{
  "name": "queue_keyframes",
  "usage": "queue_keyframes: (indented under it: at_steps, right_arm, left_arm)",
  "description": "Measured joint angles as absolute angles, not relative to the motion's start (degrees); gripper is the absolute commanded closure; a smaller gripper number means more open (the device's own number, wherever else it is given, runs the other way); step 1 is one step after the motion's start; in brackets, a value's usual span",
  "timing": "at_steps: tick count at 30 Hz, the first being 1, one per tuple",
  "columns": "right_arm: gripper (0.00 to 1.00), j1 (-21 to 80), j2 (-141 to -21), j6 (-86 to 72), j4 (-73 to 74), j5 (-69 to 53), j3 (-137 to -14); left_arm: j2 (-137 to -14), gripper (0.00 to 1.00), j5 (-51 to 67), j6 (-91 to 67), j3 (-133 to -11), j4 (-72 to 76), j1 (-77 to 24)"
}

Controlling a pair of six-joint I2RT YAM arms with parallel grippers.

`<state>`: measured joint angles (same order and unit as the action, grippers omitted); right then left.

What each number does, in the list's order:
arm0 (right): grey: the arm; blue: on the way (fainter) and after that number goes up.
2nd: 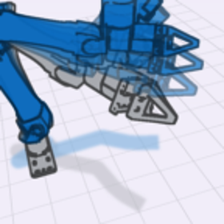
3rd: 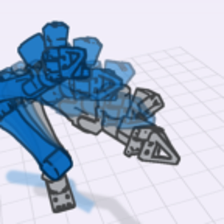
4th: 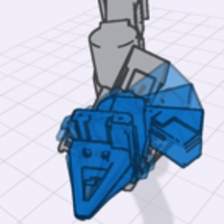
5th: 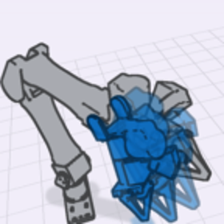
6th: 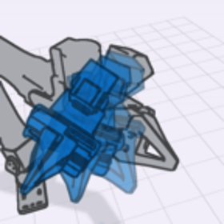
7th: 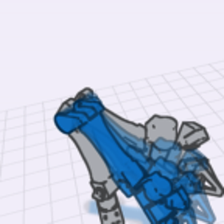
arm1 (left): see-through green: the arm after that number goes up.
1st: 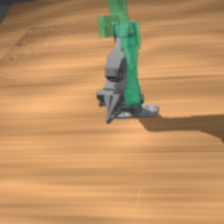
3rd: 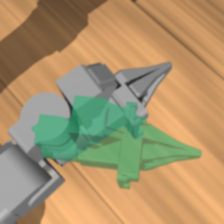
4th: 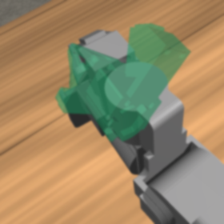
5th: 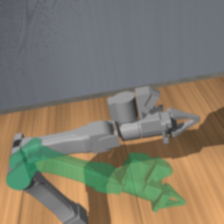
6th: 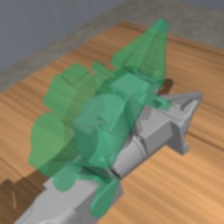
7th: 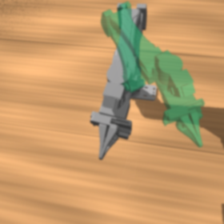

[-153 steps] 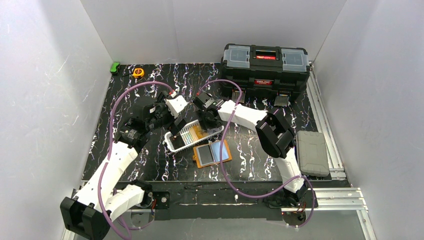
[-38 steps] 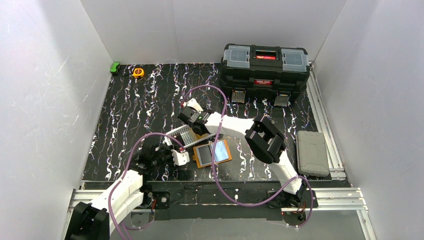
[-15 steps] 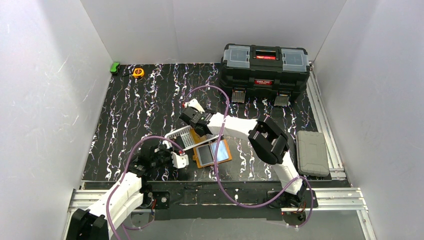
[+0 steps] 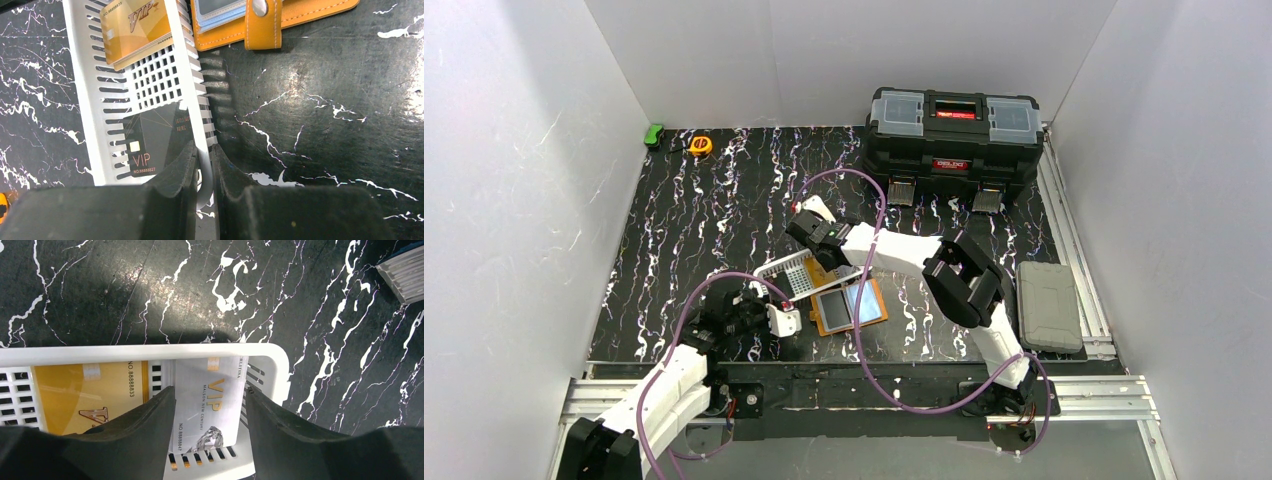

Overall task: Put the credit cards into the card holder
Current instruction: Pick up the credit card from the storage box.

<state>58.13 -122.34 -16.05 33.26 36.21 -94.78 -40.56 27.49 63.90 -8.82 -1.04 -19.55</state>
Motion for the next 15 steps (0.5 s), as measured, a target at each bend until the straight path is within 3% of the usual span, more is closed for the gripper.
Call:
queue_keyframes:
  at_steps: [15]
  right_arm:
    - [0.42,58.48,-122.34,-16.21,34.2,37.74,-94.7]
  left_arm:
    - [-42.74,1.0,27.55,62.46,-9.91,-0.49,-19.55]
